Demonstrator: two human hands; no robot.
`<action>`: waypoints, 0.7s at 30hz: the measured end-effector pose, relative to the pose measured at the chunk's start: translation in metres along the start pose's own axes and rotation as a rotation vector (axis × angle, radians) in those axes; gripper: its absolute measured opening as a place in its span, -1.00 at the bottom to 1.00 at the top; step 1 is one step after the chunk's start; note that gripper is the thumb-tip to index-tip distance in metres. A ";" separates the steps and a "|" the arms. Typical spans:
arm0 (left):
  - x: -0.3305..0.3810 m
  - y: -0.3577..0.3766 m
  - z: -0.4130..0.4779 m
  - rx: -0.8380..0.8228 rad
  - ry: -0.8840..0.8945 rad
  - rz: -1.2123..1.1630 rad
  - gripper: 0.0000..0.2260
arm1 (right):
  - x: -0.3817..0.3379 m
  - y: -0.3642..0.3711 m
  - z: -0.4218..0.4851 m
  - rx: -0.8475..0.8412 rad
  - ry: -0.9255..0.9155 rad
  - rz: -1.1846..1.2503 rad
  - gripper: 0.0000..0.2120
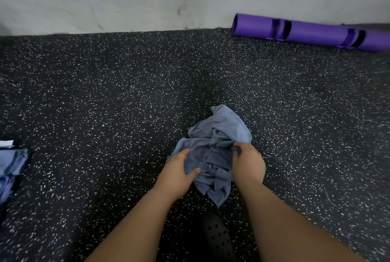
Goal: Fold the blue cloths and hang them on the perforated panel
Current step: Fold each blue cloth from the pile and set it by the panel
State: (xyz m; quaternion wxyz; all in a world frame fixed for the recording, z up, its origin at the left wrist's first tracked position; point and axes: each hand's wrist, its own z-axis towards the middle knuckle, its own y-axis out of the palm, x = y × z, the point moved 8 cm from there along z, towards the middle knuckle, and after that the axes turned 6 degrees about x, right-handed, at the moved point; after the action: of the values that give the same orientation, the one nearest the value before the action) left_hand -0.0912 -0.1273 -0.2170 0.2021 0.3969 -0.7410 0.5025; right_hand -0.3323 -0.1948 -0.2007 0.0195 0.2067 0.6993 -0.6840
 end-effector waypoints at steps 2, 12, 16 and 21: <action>0.015 -0.010 -0.007 0.012 0.026 0.018 -0.29 | -0.011 -0.033 0.000 0.037 0.009 0.068 -0.78; 0.103 -0.093 -0.073 0.123 0.216 0.076 -0.39 | -0.088 -0.175 -0.022 0.072 -0.200 0.395 -0.76; 0.136 -0.141 -0.109 0.246 0.298 0.075 -0.42 | -0.130 -0.232 -0.054 0.063 -0.304 0.558 -0.70; 0.166 -0.204 -0.165 0.413 0.421 0.014 -0.51 | -0.190 -0.291 -0.097 -0.007 -0.437 0.789 -0.72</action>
State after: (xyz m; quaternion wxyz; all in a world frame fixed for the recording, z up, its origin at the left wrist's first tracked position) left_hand -0.0462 -0.0789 0.0868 0.2627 0.3114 -0.5677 0.7154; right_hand -0.2260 -0.1452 0.1399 0.4265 0.3081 0.5488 -0.6496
